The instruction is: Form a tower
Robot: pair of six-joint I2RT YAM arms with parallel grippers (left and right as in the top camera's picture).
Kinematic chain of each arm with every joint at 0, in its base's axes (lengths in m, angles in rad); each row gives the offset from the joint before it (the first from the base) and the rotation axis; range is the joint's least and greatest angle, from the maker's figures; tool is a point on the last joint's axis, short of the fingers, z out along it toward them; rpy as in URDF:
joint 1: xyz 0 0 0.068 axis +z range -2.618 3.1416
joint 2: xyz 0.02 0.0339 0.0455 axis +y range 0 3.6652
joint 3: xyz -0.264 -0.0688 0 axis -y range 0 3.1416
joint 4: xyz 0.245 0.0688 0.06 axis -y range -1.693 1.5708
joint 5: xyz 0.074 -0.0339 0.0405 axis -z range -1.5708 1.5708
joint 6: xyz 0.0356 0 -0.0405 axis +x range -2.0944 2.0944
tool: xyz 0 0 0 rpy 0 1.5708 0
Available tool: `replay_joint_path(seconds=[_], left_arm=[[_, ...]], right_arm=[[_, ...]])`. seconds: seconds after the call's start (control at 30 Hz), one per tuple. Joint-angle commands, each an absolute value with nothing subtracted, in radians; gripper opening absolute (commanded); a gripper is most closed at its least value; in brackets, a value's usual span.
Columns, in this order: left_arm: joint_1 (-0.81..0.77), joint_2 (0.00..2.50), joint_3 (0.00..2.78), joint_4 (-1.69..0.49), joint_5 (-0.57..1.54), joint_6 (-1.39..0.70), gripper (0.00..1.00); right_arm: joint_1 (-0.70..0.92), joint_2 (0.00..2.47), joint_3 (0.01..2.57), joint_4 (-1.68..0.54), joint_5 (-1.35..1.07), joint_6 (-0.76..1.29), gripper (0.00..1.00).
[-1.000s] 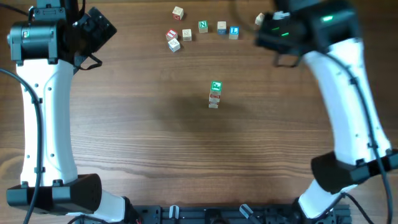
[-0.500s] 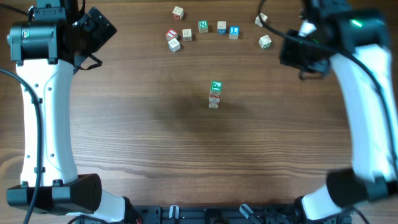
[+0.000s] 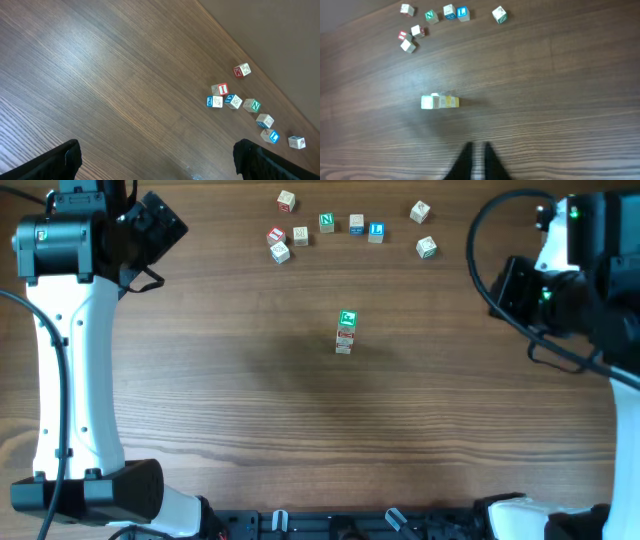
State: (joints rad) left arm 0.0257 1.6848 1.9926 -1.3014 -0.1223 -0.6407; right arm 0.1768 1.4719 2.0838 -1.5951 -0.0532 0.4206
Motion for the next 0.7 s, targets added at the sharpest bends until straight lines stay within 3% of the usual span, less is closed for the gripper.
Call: replay_joint_path(seconds=[0.0, 0.17, 0.43, 0.67], left_arm=[[0.031, 1.683, 1.993, -1.299, -0.131, -0.632, 1.00], [0.031, 1.683, 1.993, -1.299, -0.131, -0.632, 1.00], [0.031, 1.683, 1.993, -1.299, -0.131, -0.632, 1.00], [0.031, 1.683, 1.993, -1.299, -0.131, -0.632, 1.00]], right_arm=[[0.176, 1.538, 2.060, -1.585, -0.069, 0.420, 0.05], [0.196, 1.673, 1.737, -1.318, -0.247, 0.446, 0.04], [0.196, 1.731, 1.187, -0.700, -0.520, 0.822, 0.04], [0.199, 1.732, 1.033, -0.464, -0.653, 0.921, 0.04]])
